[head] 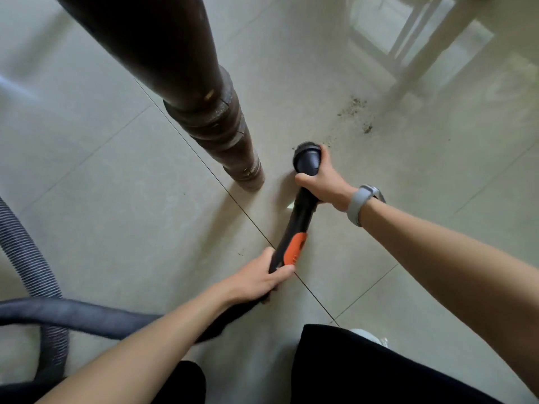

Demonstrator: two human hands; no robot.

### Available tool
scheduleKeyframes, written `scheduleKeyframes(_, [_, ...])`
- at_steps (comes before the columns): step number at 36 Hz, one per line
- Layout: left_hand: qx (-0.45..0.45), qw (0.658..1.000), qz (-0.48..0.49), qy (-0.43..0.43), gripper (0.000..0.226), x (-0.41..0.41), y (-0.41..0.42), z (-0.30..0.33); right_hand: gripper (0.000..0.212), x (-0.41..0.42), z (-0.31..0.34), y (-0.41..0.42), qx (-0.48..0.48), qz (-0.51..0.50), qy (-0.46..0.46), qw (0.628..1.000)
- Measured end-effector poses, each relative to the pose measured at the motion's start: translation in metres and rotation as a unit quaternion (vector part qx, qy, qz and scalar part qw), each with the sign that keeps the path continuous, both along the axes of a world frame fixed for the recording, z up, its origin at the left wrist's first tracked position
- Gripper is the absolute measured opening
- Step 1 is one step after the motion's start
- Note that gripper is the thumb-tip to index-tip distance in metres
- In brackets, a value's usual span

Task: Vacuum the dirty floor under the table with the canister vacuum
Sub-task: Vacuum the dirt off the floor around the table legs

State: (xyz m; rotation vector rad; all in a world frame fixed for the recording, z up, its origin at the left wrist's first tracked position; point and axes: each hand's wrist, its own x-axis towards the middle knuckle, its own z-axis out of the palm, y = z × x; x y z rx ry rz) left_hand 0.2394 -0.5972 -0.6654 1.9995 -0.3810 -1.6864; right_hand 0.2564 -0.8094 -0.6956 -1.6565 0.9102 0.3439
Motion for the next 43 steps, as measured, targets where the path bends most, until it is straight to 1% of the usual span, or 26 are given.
scheduleKeyframes(2, [0.017, 0.996, -0.042, -0.077, 0.034, 0.009, 0.004, 0.0, 0.093, -0.014, -0.002, -0.001, 0.036, -0.087, -0.013, 0.996])
scheduleKeyframes(5, [0.064, 0.965, -0.138, -0.211, 0.044, 0.017, 0.002, 0.002, 0.099, -0.026, -0.003, 0.002, 0.085, -0.174, -0.021, 0.981])
scheduleKeyframes(7, [0.07, 0.95, -0.16, -0.26, 0.048, 0.018, 0.003, 0.002, 0.096, -0.027, -0.002, 0.006, 0.116, -0.211, -0.013, 0.971])
scheduleKeyframes(8, [0.065, 0.949, -0.158, -0.263, 0.049, 0.02, 0.004, 0.003, 0.091, -0.027, -0.002, 0.01, 0.135, -0.234, -0.009, 0.963])
scheduleKeyframes(9, [0.059, 0.956, -0.146, -0.249, 0.05, 0.022, 0.007, 0.004, 0.081, -0.026, -0.002, 0.015, 0.16, -0.263, -0.006, 0.952])
scheduleKeyframes(11, [0.037, 0.978, -0.084, -0.188, 0.049, 0.029, 0.013, 0.007, 0.051, -0.023, -0.002, 0.026, 0.21, -0.318, -0.01, 0.925])
scheduleKeyframes(12, [0.024, 0.987, -0.045, -0.15, 0.048, 0.033, 0.017, 0.009, 0.037, -0.021, -0.001, 0.032, 0.234, -0.331, -0.013, 0.914])
scheduleKeyframes(14, [-0.001, 0.996, 0.015, -0.084, 0.047, 0.042, 0.024, 0.011, 0.018, -0.018, 0.001, 0.04, 0.28, -0.33, -0.026, 0.901])
scheduleKeyframes(15, [-0.01, 0.998, 0.031, -0.061, 0.044, 0.048, 0.028, 0.012, 0.013, -0.015, 0.001, 0.043, 0.309, -0.324, -0.034, 0.894])
scheduleKeyframes(17, [-0.021, 0.998, 0.05, -0.035, 0.042, 0.059, 0.033, 0.014, 0.01, -0.009, 0.002, 0.049, 0.368, -0.311, -0.039, 0.875])
scheduleKeyframes(19, [-0.019, 0.997, 0.061, -0.031, 0.044, 0.069, 0.034, 0.018, 0.009, 0.0, 0.004, 0.054, 0.393, -0.297, -0.039, 0.869])
scheduleKeyframes(22, [-0.01, 0.995, 0.074, -0.061, 0.046, 0.079, 0.032, 0.02, 0.013, 0.016, 0.008, 0.057, 0.381, -0.299, -0.05, 0.873])
scheduleKeyframes(24, [-0.001, 0.991, 0.065, -0.121, 0.05, 0.084, 0.031, 0.021, 0.021, 0.027, 0.011, 0.055, 0.366, -0.304, -0.051, 0.878])
scheduleKeyframes(25, [0.011, 0.984, 0.041, -0.172, 0.053, 0.084, 0.03, 0.021, 0.024, 0.031, 0.012, 0.054, 0.36, -0.305, -0.049, 0.88])
scheduleKeyframes(26, [0.035, 0.971, 0.001, -0.236, 0.056, 0.084, 0.03, 0.023, 0.025, 0.034, 0.012, 0.054, 0.351, -0.309, -0.045, 0.883])
scheduleKeyframes(28, [0.09, 0.92, -0.071, -0.374, 0.061, 0.081, 0.026, 0.027, 0.023, 0.038, 0.013, 0.053, 0.34, -0.318, -0.036, 0.884])
scheduleKeyframes(29, [0.101, 0.9, -0.089, -0.416, 0.061, 0.08, 0.025, 0.028, 0.023, 0.039, 0.014, 0.052, 0.338, -0.323, -0.032, 0.884])
scheduleKeyframes(30, [0.101, 0.891, -0.097, -0.432, 0.062, 0.08, 0.024, 0.029, 0.023, 0.038, 0.015, 0.052, 0.337, -0.325, -0.029, 0.883])
scheduleKeyframes(34, [0.063, 0.906, -0.121, -0.4, 0.068, 0.083, 0.025, 0.027, 0.034, 0.029, 0.015, 0.051, 0.329, -0.346, -0.022, 0.878])
scheduleKeyframes(36, [0.05, 0.911, -0.132, -0.388, 0.079, 0.083, 0.026, 0.026, 0.038, 0.022, 0.014, 0.051, 0.32, -0.364, -0.015, 0.875])
scheduleKeyframes(38, [0.04, 0.915, -0.14, -0.377, 0.086, 0.079, 0.027, 0.026, 0.037, 0.014, 0.011, 0.051, 0.316, -0.375, -0.003, 0.871])
scheduleKeyframes(43, [0.023, 0.916, -0.134, -0.377, 0.085, 0.082, 0.021, 0.023, 0.027, 0.014, 0.015, 0.047, 0.316, -0.386, -0.004, 0.866])
